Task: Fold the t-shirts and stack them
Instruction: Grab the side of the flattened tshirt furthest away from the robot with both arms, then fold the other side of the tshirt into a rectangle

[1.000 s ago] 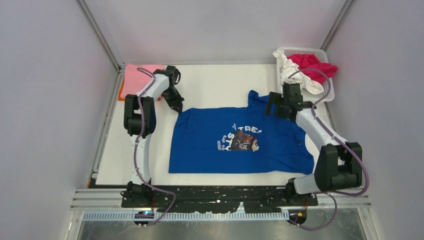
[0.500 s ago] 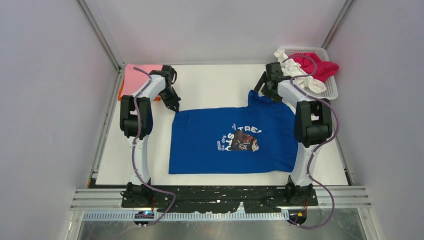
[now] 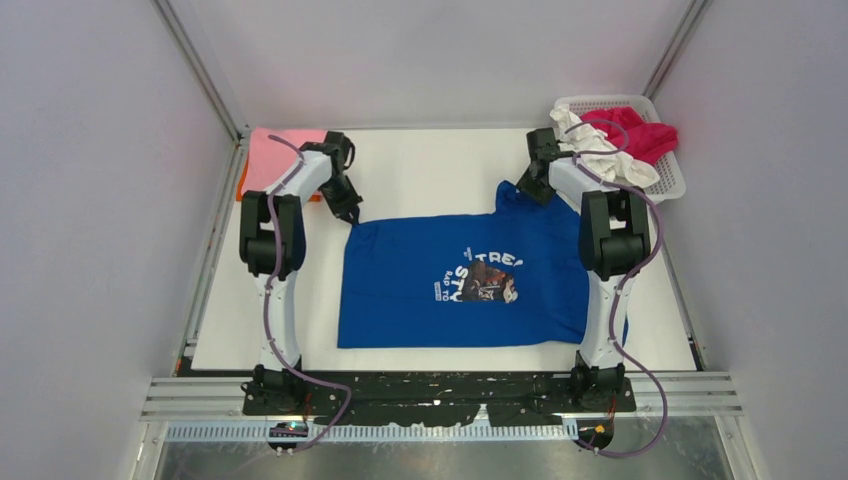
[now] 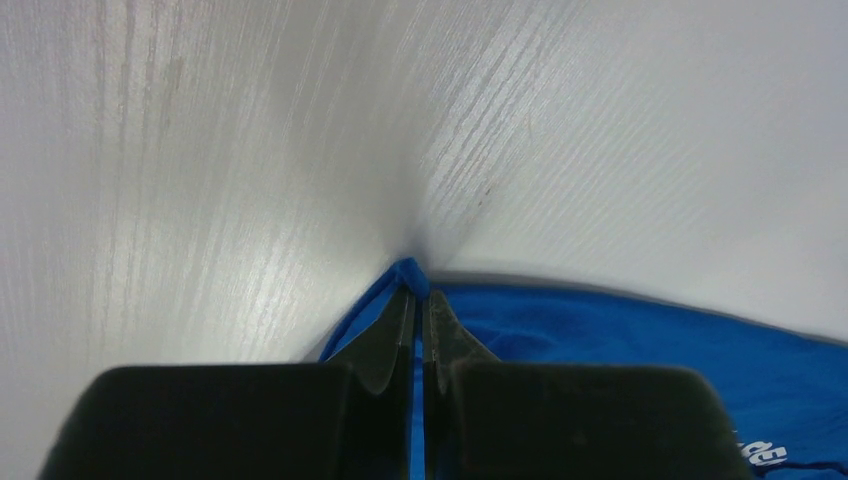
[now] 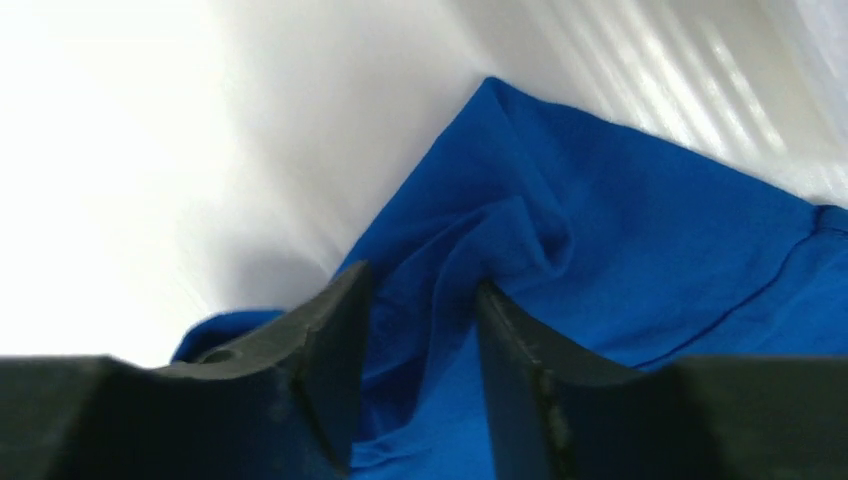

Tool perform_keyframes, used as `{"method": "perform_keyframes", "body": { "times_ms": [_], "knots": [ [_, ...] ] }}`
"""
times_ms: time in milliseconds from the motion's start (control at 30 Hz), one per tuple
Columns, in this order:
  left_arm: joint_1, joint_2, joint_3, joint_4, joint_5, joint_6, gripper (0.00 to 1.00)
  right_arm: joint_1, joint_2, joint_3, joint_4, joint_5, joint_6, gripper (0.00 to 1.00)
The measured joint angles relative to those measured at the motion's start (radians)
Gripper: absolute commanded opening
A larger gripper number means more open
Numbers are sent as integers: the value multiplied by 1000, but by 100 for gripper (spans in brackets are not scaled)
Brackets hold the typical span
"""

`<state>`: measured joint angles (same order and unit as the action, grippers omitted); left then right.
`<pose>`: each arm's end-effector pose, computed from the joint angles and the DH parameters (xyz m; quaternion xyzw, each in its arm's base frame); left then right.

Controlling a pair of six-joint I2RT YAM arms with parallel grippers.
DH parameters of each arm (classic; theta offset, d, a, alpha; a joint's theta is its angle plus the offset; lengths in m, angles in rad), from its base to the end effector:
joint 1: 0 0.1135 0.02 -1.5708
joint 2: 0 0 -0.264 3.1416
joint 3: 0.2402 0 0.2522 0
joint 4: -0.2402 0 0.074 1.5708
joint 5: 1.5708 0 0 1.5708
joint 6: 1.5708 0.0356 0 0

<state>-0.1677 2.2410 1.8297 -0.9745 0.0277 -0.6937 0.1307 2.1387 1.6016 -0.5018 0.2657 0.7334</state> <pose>0.4461 -0.0765 0.1697 -0.2576 0.9617 -0.0511 0.0782 0.4554 0.0504 0.1689 0.3171 0.9029 -0.0070 0.2901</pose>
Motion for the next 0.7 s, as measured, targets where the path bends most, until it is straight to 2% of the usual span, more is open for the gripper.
{"method": "perform_keyframes", "body": {
  "times_ms": [33,100,467,700],
  "knots": [
    [0,-4,-2,0,0,0,0,-1,5,8,0,2,2,22],
    [0,-12,-3,0,0,1,0,-2,13,21,1,4,-5,8],
    [0,-87,-51,21,2,21,0,-8,-7,16,40,13,-50,5],
    [-23,-218,-194,75,-5,22,0,-2,-212,-163,59,17,-136,5]
  ]
}}
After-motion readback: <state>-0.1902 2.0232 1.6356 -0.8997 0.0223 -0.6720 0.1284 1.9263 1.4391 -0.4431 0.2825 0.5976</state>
